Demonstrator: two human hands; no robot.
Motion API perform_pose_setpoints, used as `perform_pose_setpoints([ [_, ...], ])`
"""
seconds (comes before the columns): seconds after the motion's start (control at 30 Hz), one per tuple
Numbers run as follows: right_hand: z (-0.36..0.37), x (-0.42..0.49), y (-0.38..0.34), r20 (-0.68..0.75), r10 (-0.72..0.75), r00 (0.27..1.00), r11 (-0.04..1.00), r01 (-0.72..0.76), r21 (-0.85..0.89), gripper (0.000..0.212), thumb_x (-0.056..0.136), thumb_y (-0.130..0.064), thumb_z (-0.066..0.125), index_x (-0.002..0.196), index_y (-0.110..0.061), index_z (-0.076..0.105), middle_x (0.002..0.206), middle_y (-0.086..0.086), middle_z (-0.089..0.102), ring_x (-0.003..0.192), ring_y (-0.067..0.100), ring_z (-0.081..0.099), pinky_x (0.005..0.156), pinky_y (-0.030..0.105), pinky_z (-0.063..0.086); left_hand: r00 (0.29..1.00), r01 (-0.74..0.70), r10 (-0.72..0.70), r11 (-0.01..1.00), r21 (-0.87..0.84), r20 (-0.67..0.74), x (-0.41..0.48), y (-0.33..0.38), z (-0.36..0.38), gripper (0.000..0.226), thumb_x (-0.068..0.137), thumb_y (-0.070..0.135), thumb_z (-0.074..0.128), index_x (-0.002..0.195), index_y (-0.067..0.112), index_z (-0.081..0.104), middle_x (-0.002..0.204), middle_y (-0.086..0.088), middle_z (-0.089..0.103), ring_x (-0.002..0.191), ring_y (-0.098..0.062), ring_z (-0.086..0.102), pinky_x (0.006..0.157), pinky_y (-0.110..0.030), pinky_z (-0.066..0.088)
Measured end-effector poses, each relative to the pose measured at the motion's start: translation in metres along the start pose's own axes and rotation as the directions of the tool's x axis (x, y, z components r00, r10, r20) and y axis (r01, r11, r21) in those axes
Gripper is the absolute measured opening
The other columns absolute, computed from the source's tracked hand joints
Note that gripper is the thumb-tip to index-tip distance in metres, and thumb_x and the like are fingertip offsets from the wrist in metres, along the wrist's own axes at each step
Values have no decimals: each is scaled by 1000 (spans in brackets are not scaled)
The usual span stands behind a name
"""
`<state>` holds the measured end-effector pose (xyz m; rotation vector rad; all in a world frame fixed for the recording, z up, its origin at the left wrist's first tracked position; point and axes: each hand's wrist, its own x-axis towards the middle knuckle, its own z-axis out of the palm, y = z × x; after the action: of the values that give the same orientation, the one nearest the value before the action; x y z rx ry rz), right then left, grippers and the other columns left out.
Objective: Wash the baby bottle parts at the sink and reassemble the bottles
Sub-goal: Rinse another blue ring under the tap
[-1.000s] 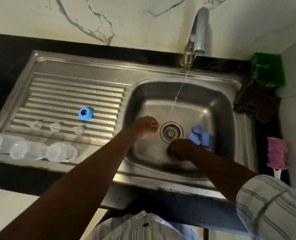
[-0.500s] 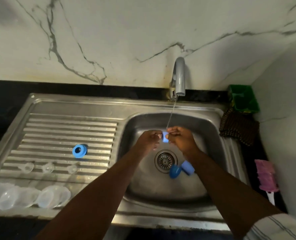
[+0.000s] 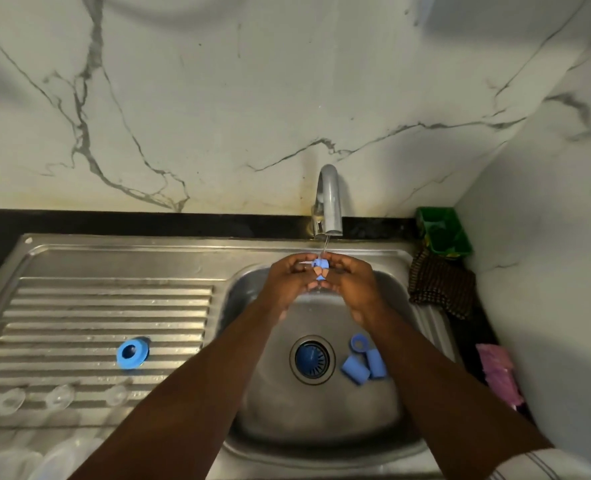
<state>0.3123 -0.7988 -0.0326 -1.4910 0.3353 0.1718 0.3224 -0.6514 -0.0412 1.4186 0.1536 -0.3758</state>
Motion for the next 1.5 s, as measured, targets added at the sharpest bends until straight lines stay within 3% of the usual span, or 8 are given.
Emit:
perform_pose_setpoints([
  [0.3,3,-13,-2,36,53,998,996,-56,72,33,91,5,62,124,-2,63,114,16,71,102,30,71,90,41,58,989,25,-12,996,89,-150,4,-10,-8,20,88,13,75,103,2,71,96,-16,76,86,-29,75,84,-43,62],
  [0.43,0,-21,0,8,6,1000,999,-7,43,30,90,2,65,118,-6,66,110,12,74,99,27,72,81,33,59,994,-49,60,992,118,-89,-1,-11,-6,20,89,6,72,105,-5,71,101,-20,75,88,-27,75,79,-36,63],
  [0.67,-9,-25,6,-11,-45,999,992,46,117,30,86,10,64,113,-4,67,109,16,73,104,34,70,91,45,57,988,149,-143,983,-108,57,-10,-5,1,17,95,13,66,109,7,71,105,-14,76,95,-23,75,76,-26,61],
  [0.83,-8,-27,8,-56,-37,998,979,48,198,22,81,-2,75,101,-6,65,110,23,70,105,40,67,95,51,54,978,-208,201,945,251,56,-2,-3,0,20,86,13,77,104,5,77,93,-12,77,85,-25,75,80,-35,62],
  [0.97,-3,-26,3,-58,-12,998,974,25,226,13,87,2,68,89,-8,60,102,21,70,102,35,68,93,43,55,930,-366,351,859,358,110,1,0,3,24,86,6,74,110,9,74,104,-4,75,91,-3,72,86,-19,55],
  [1.07,-2,-23,0,-14,-10,1000,974,13,225,11,91,4,62,96,-5,57,110,24,69,106,35,69,89,38,58,969,-244,244,928,282,34,2,4,1,27,90,8,71,116,12,72,112,-8,75,98,-9,71,92,-27,57],
  [1.2,1,-21,-4,33,-26,999,998,25,50,37,90,1,65,125,-11,58,116,11,69,107,26,69,90,40,58,999,-32,31,991,127,13,1,2,-2,25,97,21,64,119,12,71,104,-14,75,95,-28,73,94,-45,57],
  [1.5,8,-16,-19,37,-160,986,968,164,-191,37,79,0,78,110,-4,59,99,6,67,85,11,66,66,16,53,999,7,-10,998,65,50,-2,17,-5,27,89,19,75,114,10,70,109,-10,74,97,-22,74,82,-35,61],
])
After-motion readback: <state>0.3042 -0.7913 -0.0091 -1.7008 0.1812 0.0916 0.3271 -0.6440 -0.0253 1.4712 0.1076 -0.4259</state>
